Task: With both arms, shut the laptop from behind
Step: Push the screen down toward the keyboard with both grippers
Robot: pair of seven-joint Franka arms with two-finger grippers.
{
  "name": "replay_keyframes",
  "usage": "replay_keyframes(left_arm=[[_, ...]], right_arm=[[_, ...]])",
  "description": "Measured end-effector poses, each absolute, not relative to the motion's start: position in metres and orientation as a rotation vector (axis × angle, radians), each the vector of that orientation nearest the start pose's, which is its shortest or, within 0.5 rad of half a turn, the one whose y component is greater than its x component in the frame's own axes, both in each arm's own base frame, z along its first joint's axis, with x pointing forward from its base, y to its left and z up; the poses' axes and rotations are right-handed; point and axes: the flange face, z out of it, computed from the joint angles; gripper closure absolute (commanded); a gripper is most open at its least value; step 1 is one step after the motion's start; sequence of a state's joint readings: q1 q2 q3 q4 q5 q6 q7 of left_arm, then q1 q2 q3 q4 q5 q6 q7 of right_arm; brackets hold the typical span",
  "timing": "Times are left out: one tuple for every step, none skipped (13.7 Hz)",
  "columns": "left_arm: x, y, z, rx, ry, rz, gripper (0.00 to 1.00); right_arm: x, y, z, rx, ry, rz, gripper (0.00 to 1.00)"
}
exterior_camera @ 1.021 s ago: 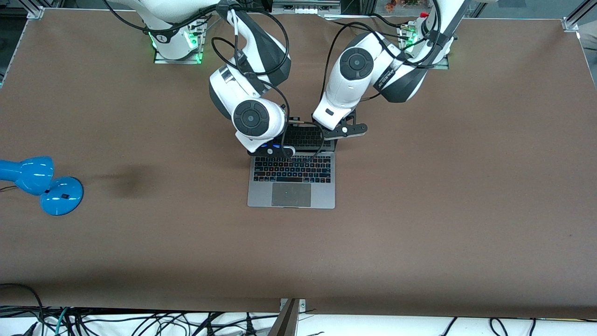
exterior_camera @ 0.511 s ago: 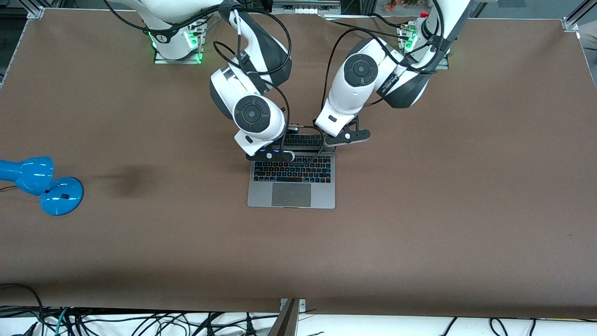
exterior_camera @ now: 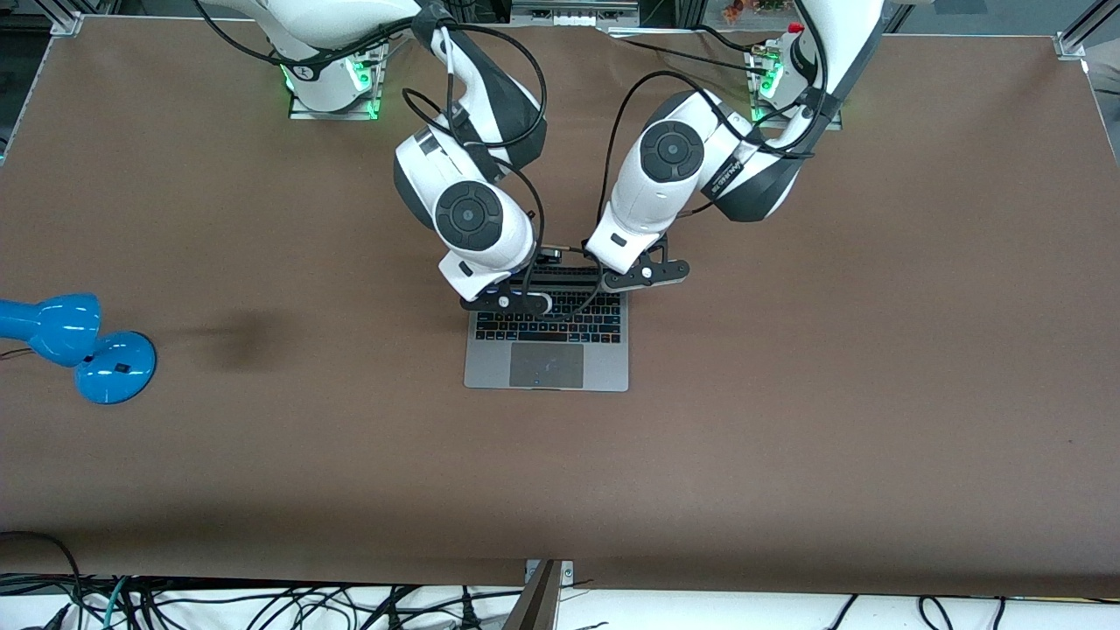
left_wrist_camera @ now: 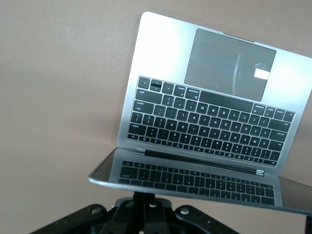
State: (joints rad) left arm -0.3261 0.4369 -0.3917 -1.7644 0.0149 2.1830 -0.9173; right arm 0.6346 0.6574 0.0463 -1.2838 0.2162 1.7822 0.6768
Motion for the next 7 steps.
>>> replay_keyframes(left_arm=[[0.511, -0.413, 0.335, -3.225, -0.364, 0.171, 1.00], [0.516, -0.415, 0.335, -3.221, -0.361, 0.175, 1.00], [0.520, -0.416, 0.335, -3.219, -0.360, 0.179, 1.00], [0.523, -0.417, 0.334, -3.220, -0.361, 0.181, 1.00], [0.525, -0.417, 0.333, -3.221, -0.363, 0.183, 1.00], [0.527, -0.418, 0.331, -3.222, -0.363, 0.184, 1.00], [0.529, -0.418, 0.330, -3.222, -0.362, 0.181, 1.00]], right_arm=[[0.551, 0.460, 0.352, -3.026, 0.101, 0.407, 0.92], [0.553, 0.459, 0.350, -3.028, 0.100, 0.398, 0.92], [0.555, 0.458, 0.350, -3.030, 0.098, 0.391, 0.92], [0.556, 0.456, 0.350, -3.031, 0.097, 0.386, 0.92], [0.558, 0.455, 0.350, -3.031, 0.095, 0.382, 0.92], [0.559, 0.454, 0.350, -3.030, 0.093, 0.371, 0.92], [0.562, 0.453, 0.349, -3.027, 0.095, 0.357, 0.92]])
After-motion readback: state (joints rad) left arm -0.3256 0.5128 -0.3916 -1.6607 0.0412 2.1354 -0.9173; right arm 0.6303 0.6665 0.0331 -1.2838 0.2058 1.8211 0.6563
